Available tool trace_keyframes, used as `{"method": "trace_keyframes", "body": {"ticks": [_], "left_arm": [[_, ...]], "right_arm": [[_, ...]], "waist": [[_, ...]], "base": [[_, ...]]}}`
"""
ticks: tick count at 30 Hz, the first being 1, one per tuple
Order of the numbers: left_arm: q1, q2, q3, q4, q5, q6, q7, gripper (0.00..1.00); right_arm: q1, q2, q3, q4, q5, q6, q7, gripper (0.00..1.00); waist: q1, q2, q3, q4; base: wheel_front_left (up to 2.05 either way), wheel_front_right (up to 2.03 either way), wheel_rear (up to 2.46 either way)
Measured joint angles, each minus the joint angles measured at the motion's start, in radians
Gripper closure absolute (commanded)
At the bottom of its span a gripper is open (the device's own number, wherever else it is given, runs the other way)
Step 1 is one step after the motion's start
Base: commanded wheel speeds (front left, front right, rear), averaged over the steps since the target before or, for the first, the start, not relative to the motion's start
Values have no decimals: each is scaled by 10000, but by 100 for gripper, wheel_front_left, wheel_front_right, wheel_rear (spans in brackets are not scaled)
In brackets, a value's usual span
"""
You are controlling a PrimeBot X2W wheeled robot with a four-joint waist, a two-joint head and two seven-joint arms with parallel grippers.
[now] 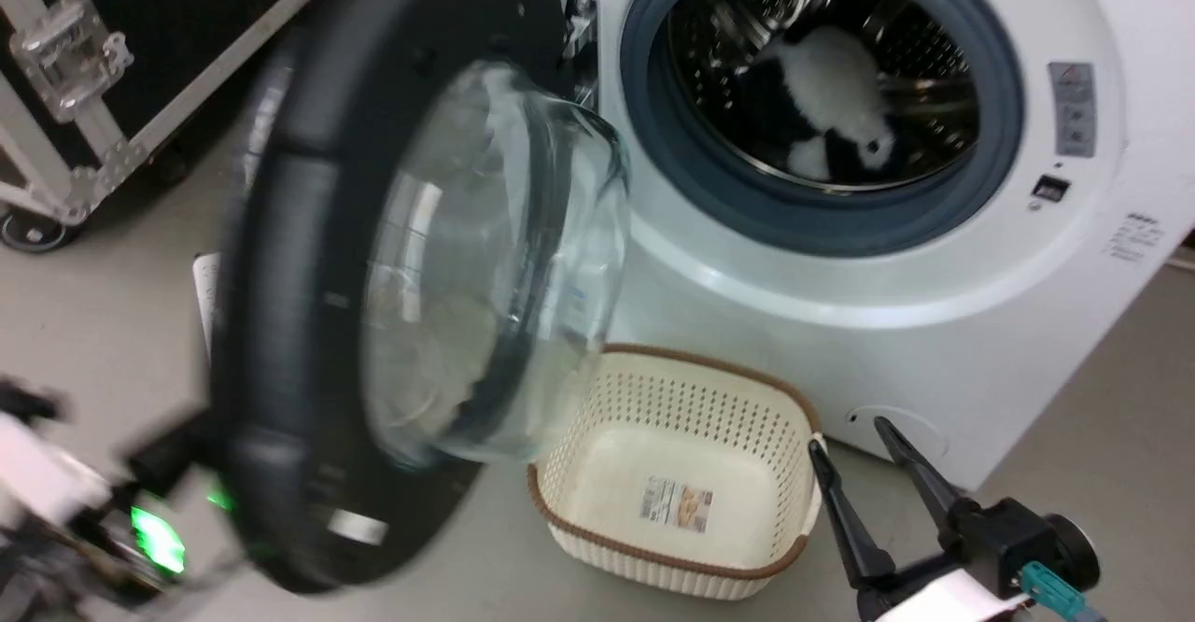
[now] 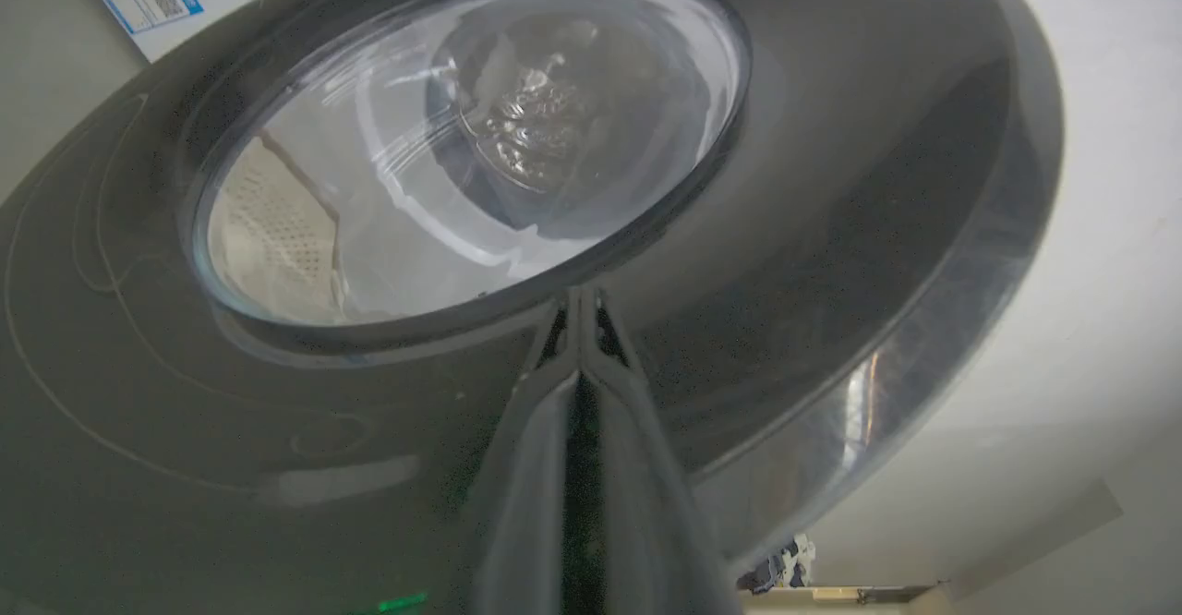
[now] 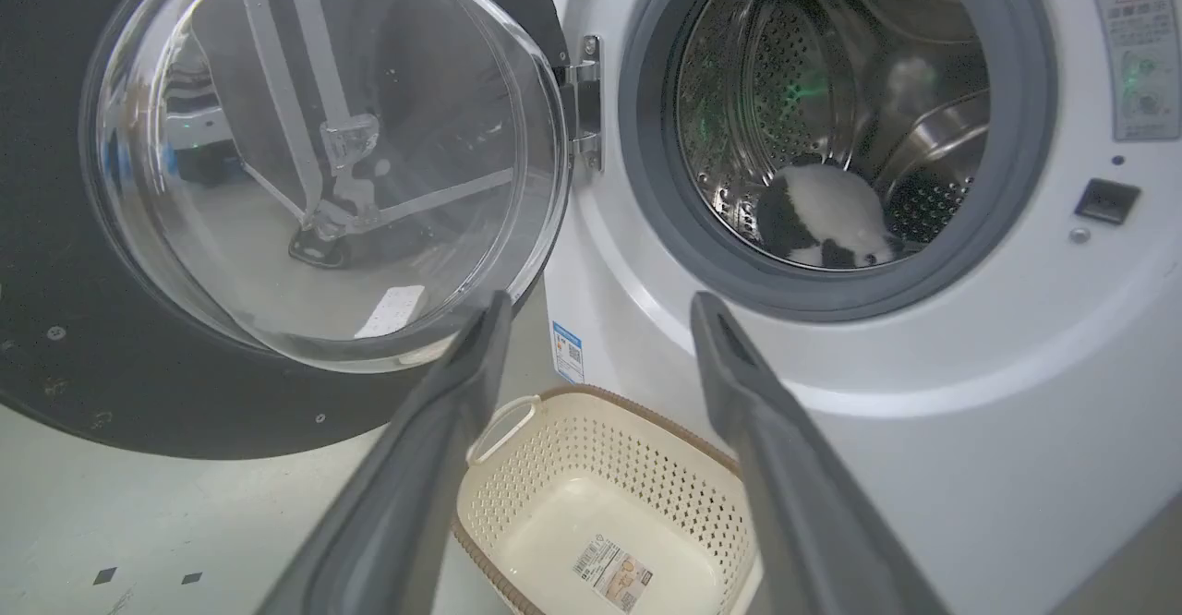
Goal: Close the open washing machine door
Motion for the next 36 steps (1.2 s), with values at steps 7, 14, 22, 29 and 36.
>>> {"method": "trace_keyframes", "body": {"ticks": [7,14,22,29,36], "left_arm": [[2006,-1852,-1198,-2056,-489,295,198,100],[3080,-1933,-3231,-2443,-1902,10,-1057,100],[2606,-1929,-5241,-1701,-2834,-725,-3664,100],[648,-1929,-6213,-836,-2936,-1039,-5722,100],[-1732,-1954,-6374,830,-2993,-1127,-8801,100]], "right_arm": [[196,36,-508,21,-109,0,0,0],[169,81,-1066,-150,232,-2,0,0],[-148,94,-1129,-476,-4,0,12,0],[-310,102,-1183,-568,134,0,8,0],[-549,100,-872,-477,424,0,2,0]], "waist": [[1,0,-275,-463],[2,0,-192,-1375],[2,1,326,-2855],[4,1,1224,-4271],[5,1,2100,-5578]], "base": [[0,0,0],[0,0,0],[0,0,0],[0,0,0],[0,0,0]]}}
